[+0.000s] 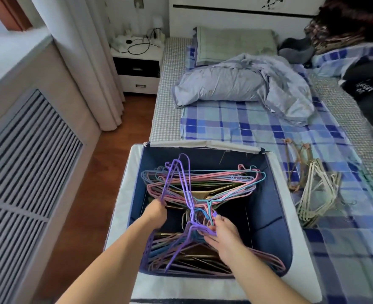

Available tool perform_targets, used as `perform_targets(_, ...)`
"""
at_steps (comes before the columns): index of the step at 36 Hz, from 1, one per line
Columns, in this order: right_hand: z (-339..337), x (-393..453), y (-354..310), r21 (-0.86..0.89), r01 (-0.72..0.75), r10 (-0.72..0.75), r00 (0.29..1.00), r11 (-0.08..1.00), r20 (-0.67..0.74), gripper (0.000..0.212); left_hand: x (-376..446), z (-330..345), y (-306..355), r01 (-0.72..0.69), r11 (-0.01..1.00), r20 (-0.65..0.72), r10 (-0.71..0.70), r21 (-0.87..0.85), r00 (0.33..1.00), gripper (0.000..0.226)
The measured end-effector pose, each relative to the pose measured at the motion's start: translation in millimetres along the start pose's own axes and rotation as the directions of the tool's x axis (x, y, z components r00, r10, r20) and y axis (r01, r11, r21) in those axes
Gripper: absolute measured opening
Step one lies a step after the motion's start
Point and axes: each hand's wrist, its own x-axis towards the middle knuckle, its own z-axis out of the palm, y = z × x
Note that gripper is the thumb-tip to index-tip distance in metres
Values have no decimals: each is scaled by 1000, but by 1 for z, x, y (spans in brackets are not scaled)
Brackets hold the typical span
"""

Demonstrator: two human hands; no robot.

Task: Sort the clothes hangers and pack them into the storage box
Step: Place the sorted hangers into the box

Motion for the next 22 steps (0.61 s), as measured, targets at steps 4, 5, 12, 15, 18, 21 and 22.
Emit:
perform_targets(4,1,-1,5,-235,155,-164,986,960,-20,29,-4,3,1,0,999,-35,-1,-33,999,31)
perform_targets(5,-2,-6,6,-267,198,-210,977,943,-18,30,-8,5,2,-3,998,-47,0,-59,999,28)
perform_targets(12,-34,-39,6,-356,360,-365,929,862,55,24,-17,15,-3,-38,948,-59,20,-317,998,19)
perform_targets(15,-32,-54,-2,-401,419,-410,905,814,112,28,-25,11,-1,2,878,-83,-47,-480,995,20)
perform_targets(18,-28,-61,-14,-441,441,-421,895,781,149,30,-28,7,-5,6,831,-121,-89,-557,989,27)
perform_targets(21,-20,-50,-20,-462,429,-395,902,777,173,33,-22,2,-13,6,888,-146,-83,-459,986,26)
perform_targets(22,-18,-42,-20,-475,427,-391,903,770,178,34,-21,2,-14,8,907,-153,-79,-420,985,24)
